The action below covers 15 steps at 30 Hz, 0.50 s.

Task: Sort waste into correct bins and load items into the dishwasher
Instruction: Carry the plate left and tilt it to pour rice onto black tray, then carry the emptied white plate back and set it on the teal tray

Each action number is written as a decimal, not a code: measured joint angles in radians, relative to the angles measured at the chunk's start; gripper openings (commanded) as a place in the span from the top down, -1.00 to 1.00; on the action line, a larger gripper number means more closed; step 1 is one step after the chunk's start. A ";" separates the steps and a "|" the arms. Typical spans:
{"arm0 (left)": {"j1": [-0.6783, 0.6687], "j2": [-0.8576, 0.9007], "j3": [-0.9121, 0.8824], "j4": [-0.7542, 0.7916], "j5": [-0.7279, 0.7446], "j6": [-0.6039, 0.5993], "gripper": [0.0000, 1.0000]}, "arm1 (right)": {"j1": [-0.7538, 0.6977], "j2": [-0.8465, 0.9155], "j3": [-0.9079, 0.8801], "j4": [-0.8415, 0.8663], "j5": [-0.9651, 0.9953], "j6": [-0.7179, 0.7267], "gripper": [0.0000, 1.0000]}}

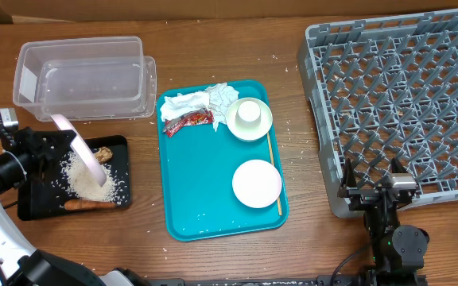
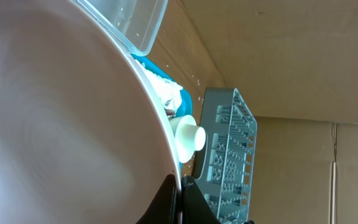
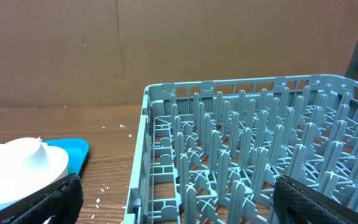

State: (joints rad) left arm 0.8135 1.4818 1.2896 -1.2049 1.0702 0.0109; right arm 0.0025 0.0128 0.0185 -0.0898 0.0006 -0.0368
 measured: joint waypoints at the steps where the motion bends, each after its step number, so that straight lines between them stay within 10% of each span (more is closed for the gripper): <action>1: 0.000 0.000 0.000 -0.003 0.000 0.000 0.92 | 0.000 0.000 0.000 0.000 0.000 0.000 -1.00; 15: 0.014 0.000 0.000 0.030 0.070 -0.015 0.92 | 0.000 0.000 0.000 0.000 0.000 0.000 -1.00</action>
State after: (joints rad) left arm 0.8272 1.4822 1.2896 -1.1751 1.1404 -0.0040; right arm 0.0029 0.0128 0.0185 -0.0898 0.0010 -0.0372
